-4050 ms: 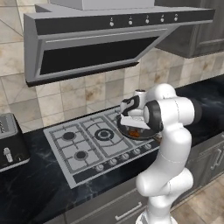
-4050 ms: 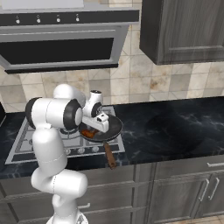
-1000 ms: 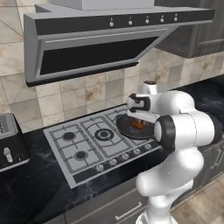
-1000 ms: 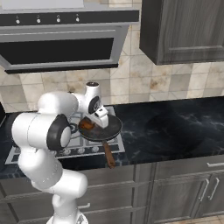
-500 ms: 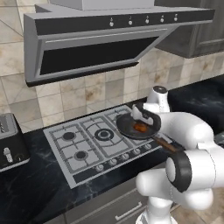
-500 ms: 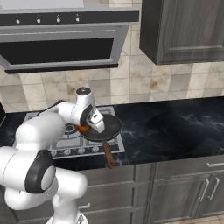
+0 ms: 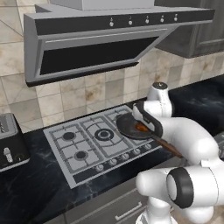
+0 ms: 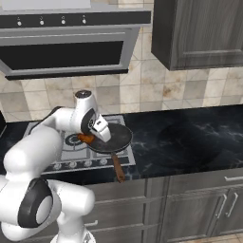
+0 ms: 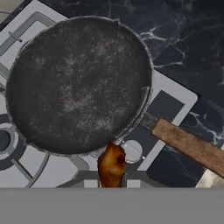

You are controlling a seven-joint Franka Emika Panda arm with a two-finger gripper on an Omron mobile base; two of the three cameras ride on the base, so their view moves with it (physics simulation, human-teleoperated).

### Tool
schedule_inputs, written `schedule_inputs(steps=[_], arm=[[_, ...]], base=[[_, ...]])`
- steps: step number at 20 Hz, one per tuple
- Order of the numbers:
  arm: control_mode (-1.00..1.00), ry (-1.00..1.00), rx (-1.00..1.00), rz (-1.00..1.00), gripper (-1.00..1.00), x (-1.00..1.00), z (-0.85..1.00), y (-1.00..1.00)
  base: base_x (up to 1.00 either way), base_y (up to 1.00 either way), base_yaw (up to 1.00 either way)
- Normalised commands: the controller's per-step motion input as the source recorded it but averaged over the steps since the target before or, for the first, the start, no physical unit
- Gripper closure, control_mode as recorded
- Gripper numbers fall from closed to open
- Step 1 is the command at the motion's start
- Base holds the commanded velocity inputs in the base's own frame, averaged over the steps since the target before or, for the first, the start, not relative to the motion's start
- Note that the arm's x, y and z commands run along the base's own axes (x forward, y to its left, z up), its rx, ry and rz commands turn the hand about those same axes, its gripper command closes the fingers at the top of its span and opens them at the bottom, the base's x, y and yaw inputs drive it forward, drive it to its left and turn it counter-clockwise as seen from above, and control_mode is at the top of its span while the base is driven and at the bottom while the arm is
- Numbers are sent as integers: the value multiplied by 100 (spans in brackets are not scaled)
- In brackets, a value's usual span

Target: Take the chicken drumsticks from the pan and place one on each plate on the dining counter.

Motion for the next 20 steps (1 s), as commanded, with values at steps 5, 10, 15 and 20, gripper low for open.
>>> schedule_inputs(steps=[5,10,15,20], arm=[[-100,0,-3,0,100,-1,0,0],[-100,1,0,0,100,-5,0,-2],[100,0,0,0,100,-8,0,-3],[100,0,0,0,100,0,0,0]], base=[[0,0,0],[0,0,0],[-43,-15,0],[-53,-31,-45]])
